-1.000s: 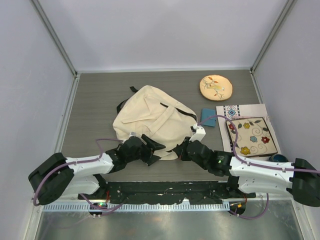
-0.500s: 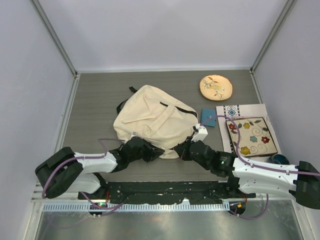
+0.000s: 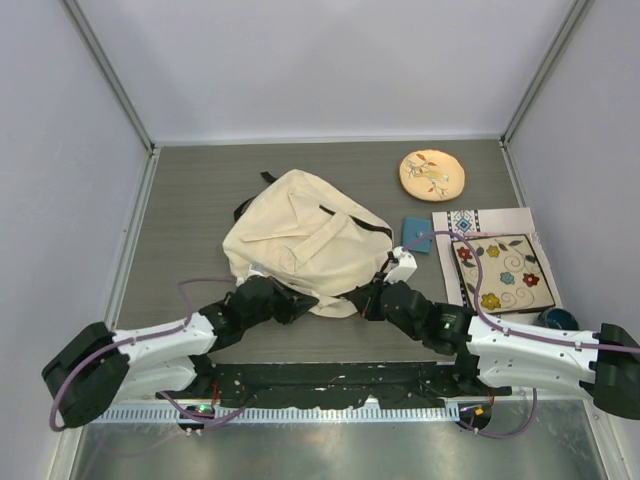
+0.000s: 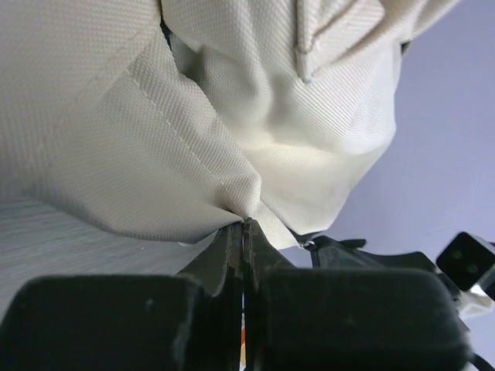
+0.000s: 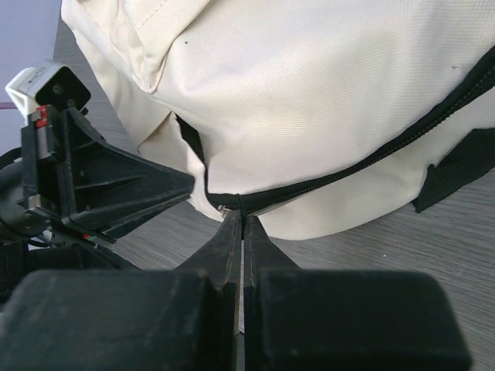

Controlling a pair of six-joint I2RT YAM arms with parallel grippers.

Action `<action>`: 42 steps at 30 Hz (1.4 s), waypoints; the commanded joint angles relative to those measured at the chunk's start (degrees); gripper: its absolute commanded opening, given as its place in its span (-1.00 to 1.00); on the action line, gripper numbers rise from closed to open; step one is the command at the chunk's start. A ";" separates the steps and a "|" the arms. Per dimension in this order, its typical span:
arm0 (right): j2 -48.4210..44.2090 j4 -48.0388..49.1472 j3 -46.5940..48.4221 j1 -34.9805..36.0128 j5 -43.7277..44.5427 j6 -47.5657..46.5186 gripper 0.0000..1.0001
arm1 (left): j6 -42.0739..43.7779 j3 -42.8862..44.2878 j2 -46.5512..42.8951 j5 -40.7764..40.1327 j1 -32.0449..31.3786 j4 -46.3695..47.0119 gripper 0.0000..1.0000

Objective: Pack the student bag
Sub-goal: Zip the student bag at the center of the board.

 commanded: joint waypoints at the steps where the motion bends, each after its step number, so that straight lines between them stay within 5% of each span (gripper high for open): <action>1: -1.63 -0.12 -0.03 0.02 3.66 1.46 -0.99 | 3.24 -2.36 -12.48 -6.87 3.93 -12.43 -1.00; 8: -0.93 -0.12 -0.38 -0.42 4.01 2.52 -0.98 | 6.84 -3.77 -31.48 -8.54 9.48 -32.38 -1.00; 20: -2.68 -1.17 -0.65 -0.85 5.24 1.81 -0.98 | 8.59 -1.49 -45.83 -14.33 10.54 -53.83 -1.00; 21: -2.86 -1.17 -0.65 -0.77 4.98 1.55 -0.98 | 9.56 -0.09 -47.40 -15.74 10.45 -55.94 -0.95; 25: -2.95 0.75 -0.91 -0.77 3.40 0.50 -0.99 | 19.47 4.38 -48.21 -16.54 10.45 -55.87 0.18; 28: -1.89 1.64 -0.82 -0.68 2.69 0.15 -0.98 | 30.72 10.17 -43.32 -15.23 10.45 -53.50 0.46; 32: -0.40 2.43 -0.47 -0.77 2.16 -0.21 -0.99 | 47.40 18.45 -32.61 -8.40 10.45 -49.64 0.57; 35: -0.13 2.78 -0.21 -0.77 2.08 -0.47 -0.99 | 50.96 24.08 -23.20 -4.60 10.27 -48.92 0.58; 38: -0.31 2.52 0.14 -0.77 2.43 -0.65 -0.98 | 47.30 27.77 -17.30 -1.26 9.75 -48.40 0.60; 42: -0.92 0.94 0.32 -0.77 3.92 -0.47 -0.98 | 28.62 25.16 -18.05 3.50 8.26 -44.19 0.60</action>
